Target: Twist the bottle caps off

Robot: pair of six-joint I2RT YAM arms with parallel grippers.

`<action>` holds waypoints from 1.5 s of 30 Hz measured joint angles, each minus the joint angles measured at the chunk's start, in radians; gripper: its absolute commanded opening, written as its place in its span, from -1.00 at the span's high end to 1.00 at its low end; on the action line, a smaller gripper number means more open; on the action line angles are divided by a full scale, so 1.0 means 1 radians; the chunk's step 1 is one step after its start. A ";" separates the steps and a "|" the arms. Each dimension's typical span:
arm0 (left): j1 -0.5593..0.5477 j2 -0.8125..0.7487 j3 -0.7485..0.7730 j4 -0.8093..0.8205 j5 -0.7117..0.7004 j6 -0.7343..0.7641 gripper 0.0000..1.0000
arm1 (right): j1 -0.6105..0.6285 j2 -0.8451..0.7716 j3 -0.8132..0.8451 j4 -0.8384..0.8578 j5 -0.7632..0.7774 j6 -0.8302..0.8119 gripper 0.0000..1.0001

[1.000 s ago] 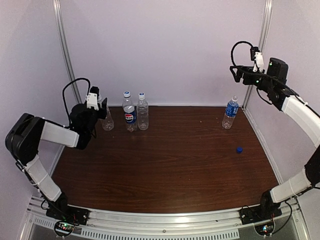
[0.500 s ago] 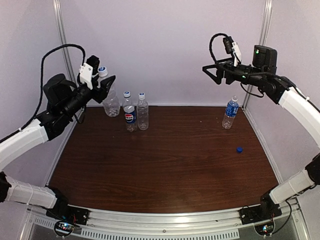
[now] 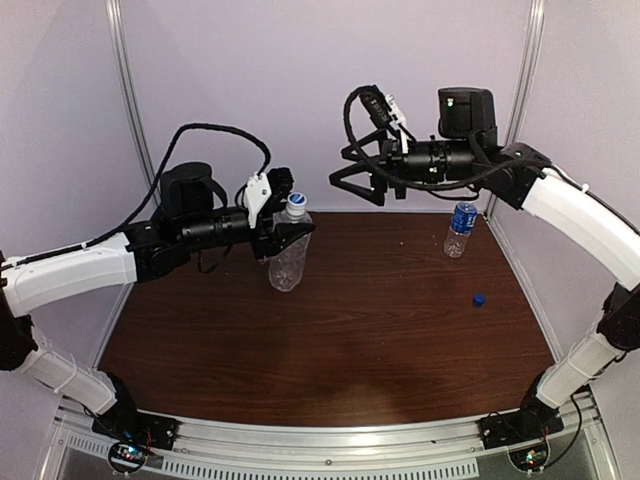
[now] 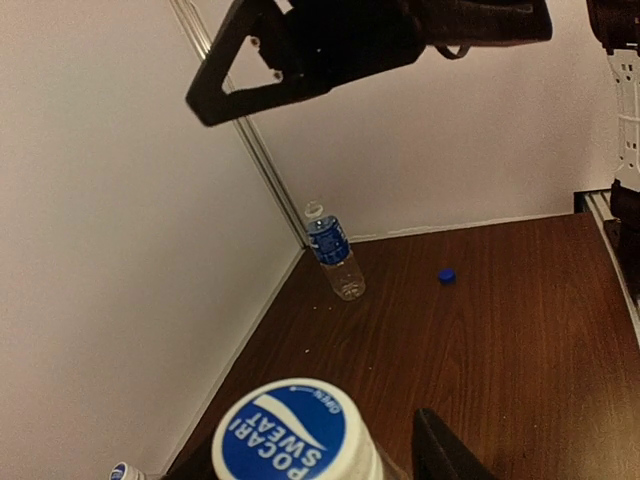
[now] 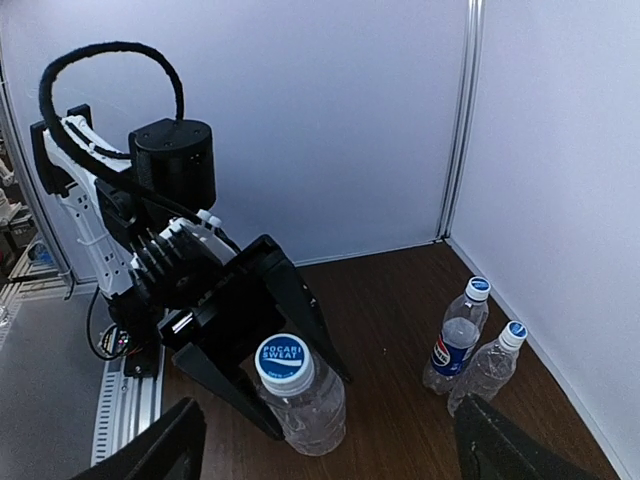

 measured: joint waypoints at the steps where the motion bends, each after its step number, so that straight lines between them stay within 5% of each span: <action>1: -0.009 0.007 0.006 0.000 0.005 0.001 0.28 | 0.014 0.014 0.004 -0.001 0.003 0.000 -0.67; 8: -0.029 0.023 0.013 0.032 0.006 -0.001 0.28 | 0.114 0.089 -0.012 -0.005 0.083 0.039 -0.65; 19: -0.029 0.027 0.013 0.061 0.016 -0.005 0.28 | 0.146 0.087 -0.070 0.127 0.185 0.121 -0.14; 27: -0.029 0.027 0.013 0.073 0.014 -0.008 0.28 | 0.156 0.105 -0.069 0.155 0.214 0.147 -0.18; 34: -0.027 0.032 0.013 0.067 0.004 -0.016 0.28 | 0.168 0.111 -0.069 0.169 0.220 0.143 0.48; 40: -0.026 0.032 0.013 0.059 -0.006 -0.025 0.28 | 0.172 0.113 -0.068 0.161 0.231 0.123 0.66; 42: -0.026 0.032 0.013 0.059 -0.013 -0.026 0.19 | 0.172 0.113 -0.067 0.158 0.232 0.123 0.98; 45: -0.026 0.032 0.013 0.059 -0.020 -0.026 -0.32 | 0.172 0.114 -0.067 0.158 0.236 0.123 1.00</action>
